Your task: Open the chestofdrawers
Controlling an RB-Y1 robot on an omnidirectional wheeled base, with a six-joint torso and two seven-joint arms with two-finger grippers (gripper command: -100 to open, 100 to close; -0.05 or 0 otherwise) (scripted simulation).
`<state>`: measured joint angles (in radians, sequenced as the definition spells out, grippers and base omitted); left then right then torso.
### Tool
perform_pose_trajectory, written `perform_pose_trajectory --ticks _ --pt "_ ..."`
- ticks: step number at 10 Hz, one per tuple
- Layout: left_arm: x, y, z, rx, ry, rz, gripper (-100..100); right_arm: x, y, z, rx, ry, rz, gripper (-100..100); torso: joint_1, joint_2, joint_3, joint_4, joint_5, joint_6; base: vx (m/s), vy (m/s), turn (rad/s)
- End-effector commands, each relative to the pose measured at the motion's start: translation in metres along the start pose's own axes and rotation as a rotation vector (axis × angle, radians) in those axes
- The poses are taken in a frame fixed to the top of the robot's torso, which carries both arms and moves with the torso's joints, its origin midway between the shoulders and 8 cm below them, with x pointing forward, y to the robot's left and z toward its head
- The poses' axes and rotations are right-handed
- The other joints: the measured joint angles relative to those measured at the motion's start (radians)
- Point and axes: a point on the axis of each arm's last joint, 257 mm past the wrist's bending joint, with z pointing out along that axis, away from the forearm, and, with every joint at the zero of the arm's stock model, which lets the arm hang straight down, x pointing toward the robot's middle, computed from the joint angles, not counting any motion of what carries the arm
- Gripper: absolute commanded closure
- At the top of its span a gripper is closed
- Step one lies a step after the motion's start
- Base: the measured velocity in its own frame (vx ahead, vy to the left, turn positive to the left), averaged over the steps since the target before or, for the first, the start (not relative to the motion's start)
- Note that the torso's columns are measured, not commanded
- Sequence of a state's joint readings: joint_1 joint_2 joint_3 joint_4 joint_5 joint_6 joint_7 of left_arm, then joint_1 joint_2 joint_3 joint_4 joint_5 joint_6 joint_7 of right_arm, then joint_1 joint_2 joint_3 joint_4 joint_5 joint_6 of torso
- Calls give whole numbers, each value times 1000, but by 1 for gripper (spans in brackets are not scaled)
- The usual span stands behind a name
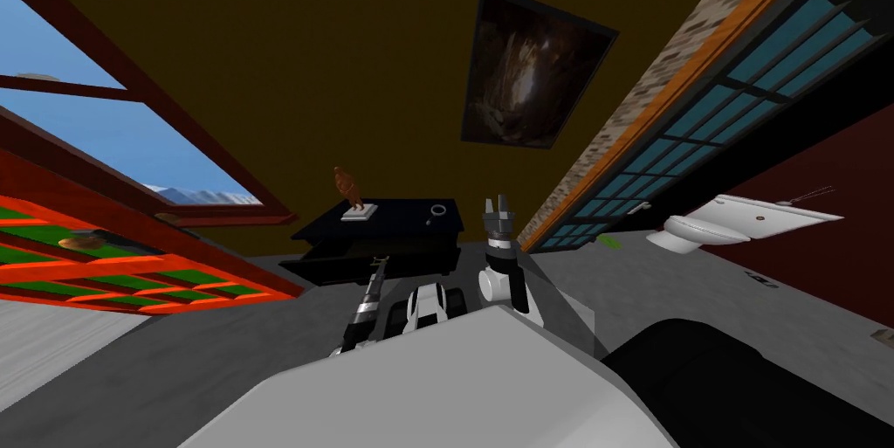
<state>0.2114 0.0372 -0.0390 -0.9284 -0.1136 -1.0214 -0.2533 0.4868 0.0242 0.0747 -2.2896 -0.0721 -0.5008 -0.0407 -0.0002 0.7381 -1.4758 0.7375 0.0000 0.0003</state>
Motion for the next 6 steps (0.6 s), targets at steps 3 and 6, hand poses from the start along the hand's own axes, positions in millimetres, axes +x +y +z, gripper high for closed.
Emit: perform_pose_trajectory --ticks 3,6 --pt "4 6 32 11 27 -3 100 0 0 0 0 0 0 0 -1 -2 -1 0 0 1 -104 -12 61" --pt "5 4 50 26 37 -5 100 0 0 0 0 0 0 0 -1 1 0 1 -1 -1 -88 -13 49"
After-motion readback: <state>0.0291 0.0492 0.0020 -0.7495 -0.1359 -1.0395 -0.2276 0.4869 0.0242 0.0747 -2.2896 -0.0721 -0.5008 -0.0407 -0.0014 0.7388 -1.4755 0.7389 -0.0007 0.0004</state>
